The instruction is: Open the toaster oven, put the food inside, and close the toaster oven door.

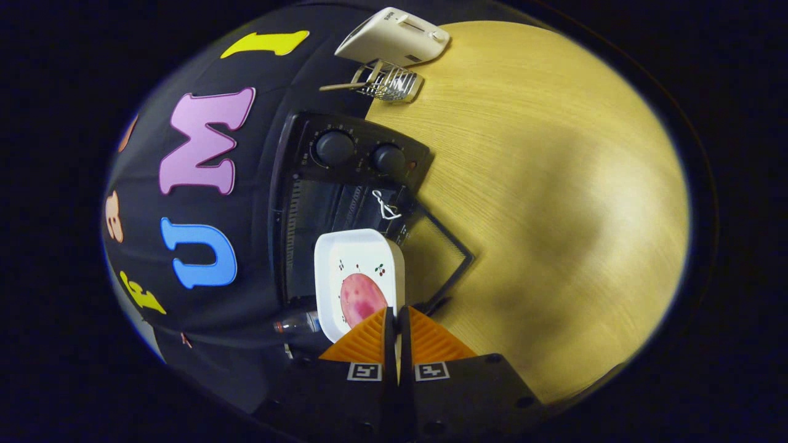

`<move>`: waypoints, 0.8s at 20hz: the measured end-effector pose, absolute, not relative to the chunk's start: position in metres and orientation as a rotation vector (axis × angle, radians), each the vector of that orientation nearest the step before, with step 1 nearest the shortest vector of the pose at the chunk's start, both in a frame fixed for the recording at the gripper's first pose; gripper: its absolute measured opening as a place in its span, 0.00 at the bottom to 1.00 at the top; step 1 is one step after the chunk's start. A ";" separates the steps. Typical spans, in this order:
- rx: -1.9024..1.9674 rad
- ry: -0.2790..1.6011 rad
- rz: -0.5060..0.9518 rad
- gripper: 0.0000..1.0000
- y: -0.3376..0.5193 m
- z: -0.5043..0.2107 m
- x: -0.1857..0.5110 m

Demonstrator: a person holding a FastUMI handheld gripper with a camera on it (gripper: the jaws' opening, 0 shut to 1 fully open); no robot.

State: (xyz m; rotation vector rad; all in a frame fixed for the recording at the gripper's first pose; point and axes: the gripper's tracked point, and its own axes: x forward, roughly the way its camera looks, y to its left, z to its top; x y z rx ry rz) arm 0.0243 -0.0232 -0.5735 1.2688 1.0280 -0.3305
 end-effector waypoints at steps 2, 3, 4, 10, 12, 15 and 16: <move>1.302 0.997 -0.403 0.05 -0.017 -0.585 0.046; 1.321 0.983 -0.432 0.05 -0.015 -0.588 0.055; 1.347 0.958 -0.468 0.05 -0.013 -0.592 0.066; 1.461 0.824 -0.649 0.05 0.004 -0.613 0.130; 1.499 0.787 -0.678 0.05 0.014 -0.616 0.145; 1.508 0.781 -0.706 0.05 0.028 -0.624 0.159; 1.504 0.788 -0.700 0.05 0.034 -0.625 0.162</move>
